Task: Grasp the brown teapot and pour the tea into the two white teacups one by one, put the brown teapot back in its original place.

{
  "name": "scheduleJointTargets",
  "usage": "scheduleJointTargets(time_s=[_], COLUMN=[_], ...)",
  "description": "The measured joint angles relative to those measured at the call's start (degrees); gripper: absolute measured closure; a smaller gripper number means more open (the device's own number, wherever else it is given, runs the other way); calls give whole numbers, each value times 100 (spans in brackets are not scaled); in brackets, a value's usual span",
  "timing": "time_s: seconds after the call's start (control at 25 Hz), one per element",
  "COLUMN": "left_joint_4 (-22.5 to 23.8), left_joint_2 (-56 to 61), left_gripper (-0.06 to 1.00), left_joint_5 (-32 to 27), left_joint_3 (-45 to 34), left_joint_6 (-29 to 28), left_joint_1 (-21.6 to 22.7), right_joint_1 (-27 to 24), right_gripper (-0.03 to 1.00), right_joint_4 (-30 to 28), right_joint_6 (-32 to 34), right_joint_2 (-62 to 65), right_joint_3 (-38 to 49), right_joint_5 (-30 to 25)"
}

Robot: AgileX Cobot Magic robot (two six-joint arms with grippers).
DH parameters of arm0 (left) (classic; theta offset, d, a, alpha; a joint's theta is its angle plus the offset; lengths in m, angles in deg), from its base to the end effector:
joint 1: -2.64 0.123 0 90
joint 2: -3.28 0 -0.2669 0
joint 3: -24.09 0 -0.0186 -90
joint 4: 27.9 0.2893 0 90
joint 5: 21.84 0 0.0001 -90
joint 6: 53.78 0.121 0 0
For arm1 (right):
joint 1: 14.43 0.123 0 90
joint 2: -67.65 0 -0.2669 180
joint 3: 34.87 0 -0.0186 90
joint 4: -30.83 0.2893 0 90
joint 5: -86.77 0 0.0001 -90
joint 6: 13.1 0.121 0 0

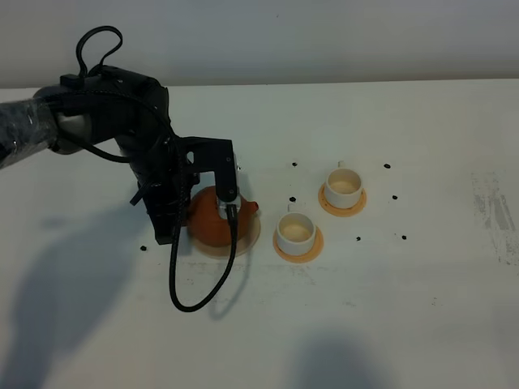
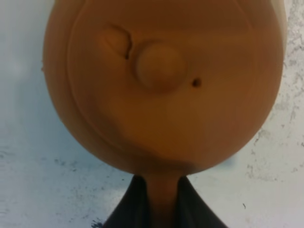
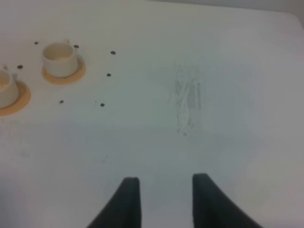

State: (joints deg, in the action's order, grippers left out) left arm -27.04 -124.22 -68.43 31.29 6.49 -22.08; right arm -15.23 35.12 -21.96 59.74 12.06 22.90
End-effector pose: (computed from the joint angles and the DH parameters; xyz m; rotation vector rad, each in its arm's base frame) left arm 0.4084 -0.1866 0.0870 1.9857 2.1477 0.1194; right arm 0.0675 0.0072 0.2836 -0.1525 2.0639 -0.0137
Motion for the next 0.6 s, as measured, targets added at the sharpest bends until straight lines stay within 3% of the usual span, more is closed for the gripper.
scheduleJointTargets(time_s=[0.6], left_joint_4=[-174], left_joint_2=[325], left_gripper=[85], left_joint_5=[422], left_joint_3=[-8], left_joint_6=[359], left_joint_1=[0], right_joint_1=[0], right_gripper=[70], right_joint_4=[0], right_joint_6=[1], right_joint_2=[0], right_joint_3=[0], right_joint_5=[0])
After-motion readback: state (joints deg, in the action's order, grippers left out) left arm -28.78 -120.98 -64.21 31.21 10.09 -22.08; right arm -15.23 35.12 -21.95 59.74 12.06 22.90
